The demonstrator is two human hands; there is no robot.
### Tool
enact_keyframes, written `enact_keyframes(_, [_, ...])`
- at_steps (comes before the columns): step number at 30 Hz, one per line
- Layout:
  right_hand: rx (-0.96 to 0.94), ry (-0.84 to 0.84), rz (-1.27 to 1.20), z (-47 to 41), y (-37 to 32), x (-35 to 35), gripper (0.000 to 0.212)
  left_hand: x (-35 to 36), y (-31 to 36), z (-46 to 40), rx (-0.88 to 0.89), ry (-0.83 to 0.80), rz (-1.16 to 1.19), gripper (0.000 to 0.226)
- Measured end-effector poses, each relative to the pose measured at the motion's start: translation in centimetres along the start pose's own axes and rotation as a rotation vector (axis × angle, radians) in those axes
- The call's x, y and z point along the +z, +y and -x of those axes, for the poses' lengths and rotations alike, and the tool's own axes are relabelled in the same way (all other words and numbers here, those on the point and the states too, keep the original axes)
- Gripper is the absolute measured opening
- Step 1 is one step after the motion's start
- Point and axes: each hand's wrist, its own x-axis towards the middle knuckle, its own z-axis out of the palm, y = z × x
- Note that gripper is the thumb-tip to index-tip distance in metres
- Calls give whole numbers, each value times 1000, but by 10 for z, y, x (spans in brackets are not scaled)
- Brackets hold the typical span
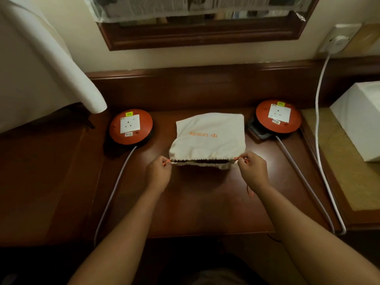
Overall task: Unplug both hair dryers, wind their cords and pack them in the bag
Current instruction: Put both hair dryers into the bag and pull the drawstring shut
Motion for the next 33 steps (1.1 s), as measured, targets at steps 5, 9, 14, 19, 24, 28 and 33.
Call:
enact_keyframes(5, [-18,25,-72,-12,-18,-9,14,-28,14,-3,22,33,47,16])
enact_keyframes(9, [23,46,-101,-13,-13,-16,14,-45,18,-2,-53,52,91,13])
enact_keyframes(14, [59,68,-111,-12,-8,-20,14,-47,12,-5,-167,64,191,11])
enact_keyframes(19, [207,121,-141,-13,2,-26,15,-46,1,-5,-268,83,350,12])
enact_keyframes(24, [286,198,-164,-13,10,-32,18,-49,-13,-5,-349,83,422,18])
enact_keyframes(28, [318,210,-121,-13,21,-25,19,-43,-18,0,-306,71,360,14])
enact_keyframes(33, [211,33,87,0,49,-19,18,-37,-32,14,-140,-31,69,13])
